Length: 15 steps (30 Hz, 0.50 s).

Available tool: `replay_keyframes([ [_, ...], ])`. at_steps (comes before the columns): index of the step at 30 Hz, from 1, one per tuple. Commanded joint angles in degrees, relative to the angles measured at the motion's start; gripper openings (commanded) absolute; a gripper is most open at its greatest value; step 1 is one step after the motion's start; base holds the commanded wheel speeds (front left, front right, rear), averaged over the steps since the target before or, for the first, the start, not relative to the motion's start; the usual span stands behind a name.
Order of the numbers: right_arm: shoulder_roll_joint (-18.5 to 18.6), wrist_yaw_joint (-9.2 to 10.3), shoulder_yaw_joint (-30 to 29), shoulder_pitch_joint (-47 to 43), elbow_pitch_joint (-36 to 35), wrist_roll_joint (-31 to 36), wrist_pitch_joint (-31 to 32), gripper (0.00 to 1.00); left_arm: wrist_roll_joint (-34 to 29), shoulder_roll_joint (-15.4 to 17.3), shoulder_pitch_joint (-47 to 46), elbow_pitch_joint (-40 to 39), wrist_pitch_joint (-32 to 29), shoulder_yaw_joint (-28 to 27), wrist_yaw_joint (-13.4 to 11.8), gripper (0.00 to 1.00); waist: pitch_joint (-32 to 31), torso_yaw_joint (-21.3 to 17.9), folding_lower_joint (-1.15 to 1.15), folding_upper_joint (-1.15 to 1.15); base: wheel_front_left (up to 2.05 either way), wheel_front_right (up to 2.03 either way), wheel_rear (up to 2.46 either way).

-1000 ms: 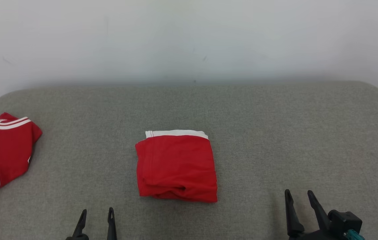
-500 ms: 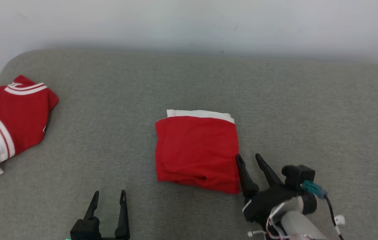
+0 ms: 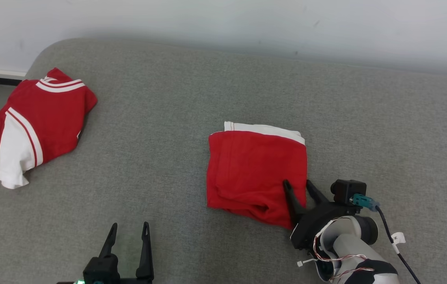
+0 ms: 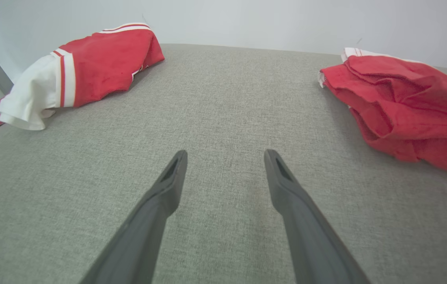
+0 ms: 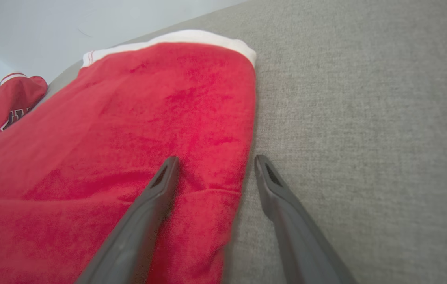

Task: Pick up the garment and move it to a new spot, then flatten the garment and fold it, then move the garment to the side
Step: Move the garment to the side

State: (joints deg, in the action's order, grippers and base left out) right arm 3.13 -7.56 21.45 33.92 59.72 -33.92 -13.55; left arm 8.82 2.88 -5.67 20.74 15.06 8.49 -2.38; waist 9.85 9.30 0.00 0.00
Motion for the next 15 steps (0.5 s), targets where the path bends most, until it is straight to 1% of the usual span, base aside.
replay_keyframes([
  [1,-0.36,0.13,1.01,-1.95,1.37,-0.68,0.48,0.00,-0.24,0.01,0.53,-0.19,0.17,-0.22,-0.14,1.00,-0.48,-0.77,0.00,0.00,0.00,0.00,0.00],
  [6,-0.24,0.13,1.35,-1.15,0.66,-1.27,-1.38,0.00,-1.16,0.01,0.27,-0.62,0.17,-0.73,0.31,1.00,-1.82,-3.70,0.00,0.00,0.00,0.00,0.00],
  [8,-0.03,0.13,0.04,-1.21,-0.08,-0.46,-1.60,0.00,-1.46,0.02,0.44,-0.65,0.18,-1.05,0.61,1.00,-2.51,-5.65,0.00,0.00,0.00,0.00,0.00],
  [12,0.25,0.13,-3.57,-3.05,-3.29,2.03,-1.66,0.00,-1.89,0.02,0.72,-0.89,0.17,-1.62,1.23,1.00,-3.71,-11.04,0.00,0.00,0.00,0.00,0.00],
  [15,0.30,0.13,-5.67,-5.05,-5.36,4.25,-1.68,0.00,-2.25,0.01,0.71,-1.10,0.17,-1.84,1.62,1.00,-4.37,-16.37,0.00,0.00,0.00,0.00,0.00],
])
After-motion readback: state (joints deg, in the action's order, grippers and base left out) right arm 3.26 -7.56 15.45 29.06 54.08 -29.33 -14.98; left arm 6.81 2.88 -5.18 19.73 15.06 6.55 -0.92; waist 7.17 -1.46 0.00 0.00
